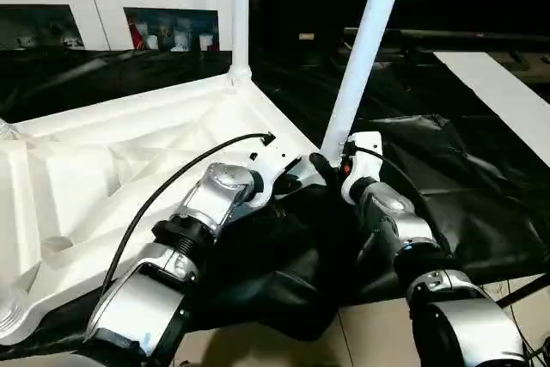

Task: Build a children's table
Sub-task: Rotate leg to tighten

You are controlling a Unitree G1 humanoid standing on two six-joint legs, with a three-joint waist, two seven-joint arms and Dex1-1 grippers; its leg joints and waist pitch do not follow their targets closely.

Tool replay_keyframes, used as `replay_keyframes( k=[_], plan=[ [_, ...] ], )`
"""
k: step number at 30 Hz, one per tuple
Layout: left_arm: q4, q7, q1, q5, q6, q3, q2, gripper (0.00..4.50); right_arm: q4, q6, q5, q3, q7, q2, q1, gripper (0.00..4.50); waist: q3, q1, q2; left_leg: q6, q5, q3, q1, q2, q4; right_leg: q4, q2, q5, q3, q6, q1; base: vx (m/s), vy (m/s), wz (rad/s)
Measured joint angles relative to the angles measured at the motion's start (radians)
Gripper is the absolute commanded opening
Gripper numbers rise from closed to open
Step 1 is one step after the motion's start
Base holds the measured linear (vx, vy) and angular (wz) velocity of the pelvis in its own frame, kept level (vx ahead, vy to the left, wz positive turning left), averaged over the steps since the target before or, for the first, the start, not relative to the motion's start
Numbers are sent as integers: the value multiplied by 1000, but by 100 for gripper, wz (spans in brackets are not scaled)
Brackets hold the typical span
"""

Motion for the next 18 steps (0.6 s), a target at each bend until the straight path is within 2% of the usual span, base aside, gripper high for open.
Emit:
replay_keyframes(
  k=[2,3,6,9,10,13,18],
  plan=[
    [1,-12,0,0,-13,-2,20,0,-3,-6,3,2,66,-8,4,329,0,-1,0,0,0,0,0,1,0,0,0,1,0,-2,0,0,0,0],
    [2,-23,0,0,-24,-2,33,0,-3,-9,2,10,93,-16,5,350,0,-4,0,0,0,0,0,1,0,0,1,1,0,-2,-1,0,0,0],
    [-2,-67,2,0,-45,-4,65,0,-4,-11,0,28,181,-49,7,365,1,-4,1,0,0,-1,-2,1,0,0,1,2,-1,-3,-3,0,0,0],
    [-41,-160,24,-1,-81,-19,118,0,-42,-11,-3,72,319,-101,31,390,2,-4,2,0,0,-1,-4,1,-2,-1,1,1,-1,-2,-4,0,0,0],
    [-78,-228,48,-11,-109,-27,155,0,-86,-4,-3,99,402,-134,53,390,2,-3,3,0,0,-1,-5,1,-3,-1,1,1,-1,-3,-6,0,0,0],
    [-154,-389,101,-50,-134,-37,222,0,-158,6,-5,136,578,-212,101,390,2,2,3,0,0,1,-8,2,-5,-1,1,-1,-2,-4,-8,0,0,0],
    [-239,-516,146,-80,-127,-57,282,0,-244,10,-2,189,757,-264,156,390,2,14,3,0,0,2,-11,2,-2,-1,0,-1,-2,-5,-10,0,0,0]
  ],
)
